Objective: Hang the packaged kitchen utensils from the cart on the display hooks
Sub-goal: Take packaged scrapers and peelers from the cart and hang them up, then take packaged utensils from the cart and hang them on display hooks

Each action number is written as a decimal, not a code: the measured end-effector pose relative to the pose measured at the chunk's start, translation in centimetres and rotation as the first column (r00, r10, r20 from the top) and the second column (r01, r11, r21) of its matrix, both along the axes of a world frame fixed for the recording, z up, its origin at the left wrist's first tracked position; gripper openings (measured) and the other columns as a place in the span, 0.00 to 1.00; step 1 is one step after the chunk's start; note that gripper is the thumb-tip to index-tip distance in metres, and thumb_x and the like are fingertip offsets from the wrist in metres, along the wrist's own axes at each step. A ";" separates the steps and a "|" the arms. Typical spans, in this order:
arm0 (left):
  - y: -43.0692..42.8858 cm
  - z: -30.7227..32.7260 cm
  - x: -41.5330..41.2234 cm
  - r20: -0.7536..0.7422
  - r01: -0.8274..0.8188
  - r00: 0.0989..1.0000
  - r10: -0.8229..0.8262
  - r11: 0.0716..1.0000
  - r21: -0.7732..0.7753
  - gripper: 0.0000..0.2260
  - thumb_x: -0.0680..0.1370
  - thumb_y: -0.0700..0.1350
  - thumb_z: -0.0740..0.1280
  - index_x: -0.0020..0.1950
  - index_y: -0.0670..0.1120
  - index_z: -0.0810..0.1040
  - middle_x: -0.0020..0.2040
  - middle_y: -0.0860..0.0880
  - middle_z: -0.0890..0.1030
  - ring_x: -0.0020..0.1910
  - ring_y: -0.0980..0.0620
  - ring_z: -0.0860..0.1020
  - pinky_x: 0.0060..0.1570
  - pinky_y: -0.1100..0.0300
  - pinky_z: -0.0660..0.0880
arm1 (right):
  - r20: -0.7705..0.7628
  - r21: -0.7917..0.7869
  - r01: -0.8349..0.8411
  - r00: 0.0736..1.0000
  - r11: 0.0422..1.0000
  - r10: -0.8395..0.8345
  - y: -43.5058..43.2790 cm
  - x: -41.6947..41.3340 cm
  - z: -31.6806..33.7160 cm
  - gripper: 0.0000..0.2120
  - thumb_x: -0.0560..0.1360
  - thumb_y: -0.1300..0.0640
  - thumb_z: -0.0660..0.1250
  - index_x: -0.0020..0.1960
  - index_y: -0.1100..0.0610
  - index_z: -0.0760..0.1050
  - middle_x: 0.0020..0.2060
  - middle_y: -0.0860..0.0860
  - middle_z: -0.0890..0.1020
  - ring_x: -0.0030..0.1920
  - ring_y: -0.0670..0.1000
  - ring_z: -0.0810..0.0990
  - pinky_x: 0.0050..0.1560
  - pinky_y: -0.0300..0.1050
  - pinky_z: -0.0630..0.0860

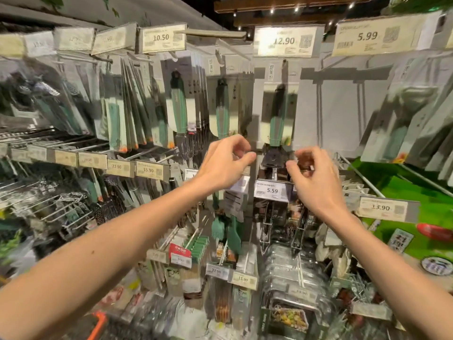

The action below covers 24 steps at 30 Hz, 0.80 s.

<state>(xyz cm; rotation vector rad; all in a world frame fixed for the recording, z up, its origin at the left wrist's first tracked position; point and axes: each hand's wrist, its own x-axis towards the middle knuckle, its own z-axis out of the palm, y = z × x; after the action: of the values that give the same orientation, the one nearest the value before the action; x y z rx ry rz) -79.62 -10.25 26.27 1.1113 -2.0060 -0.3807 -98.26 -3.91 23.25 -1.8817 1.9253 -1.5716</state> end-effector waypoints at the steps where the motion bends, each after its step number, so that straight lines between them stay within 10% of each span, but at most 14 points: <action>1: 0.9 -0.3 1.5 0.079 -0.001 0.997 0.003 1.000 -0.027 0.04 0.79 0.50 0.69 0.49 0.50 0.78 0.40 0.55 0.79 0.38 0.60 0.76 0.41 0.61 0.74 | -0.053 -0.013 -0.012 0.999 1.000 0.012 1.2 0.9 -0.7 0.07 0.78 0.52 0.66 0.54 0.49 0.72 0.48 0.45 0.74 0.47 0.43 0.72 0.52 0.38 0.71; 8: 10.3 -5.6 16.5 0.655 -0.002 0.753 0.071 0.994 -0.106 0.11 0.80 0.57 0.63 0.52 0.50 0.75 0.45 0.53 0.77 0.43 0.50 0.76 0.39 0.55 0.74 | -0.220 0.186 -0.229 0.938 0.956 0.267 9.4 12.8 -10.4 0.11 0.75 0.54 0.72 0.55 0.55 0.76 0.46 0.44 0.73 0.46 0.45 0.73 0.48 0.39 0.67; 15: 23.5 -14.0 34.7 0.730 -0.230 0.684 0.021 0.955 0.188 0.11 0.81 0.58 0.61 0.49 0.52 0.75 0.43 0.50 0.82 0.48 0.44 0.81 0.43 0.52 0.73 | -0.054 0.547 -0.397 0.862 0.737 0.504 16.7 29.0 -21.4 0.15 0.76 0.51 0.67 0.58 0.59 0.75 0.52 0.55 0.77 0.52 0.57 0.78 0.53 0.51 0.75; 24: 28.4 -26.9 48.3 0.635 -0.518 0.763 0.123 0.704 0.486 0.06 0.79 0.54 0.66 0.46 0.53 0.74 0.46 0.48 0.82 0.52 0.43 0.80 0.45 0.52 0.73 | 0.011 0.731 -0.431 0.783 0.529 0.622 21.6 43.5 -28.6 0.03 0.75 0.64 0.67 0.46 0.60 0.73 0.38 0.54 0.75 0.38 0.54 0.77 0.37 0.37 0.61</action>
<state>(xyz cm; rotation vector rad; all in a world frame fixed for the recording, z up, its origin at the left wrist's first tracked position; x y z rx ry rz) -31.33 18.20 -0.60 2.2275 -2.1369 -0.6266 -54.73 17.73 -5.32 -2.0272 1.4313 -0.3231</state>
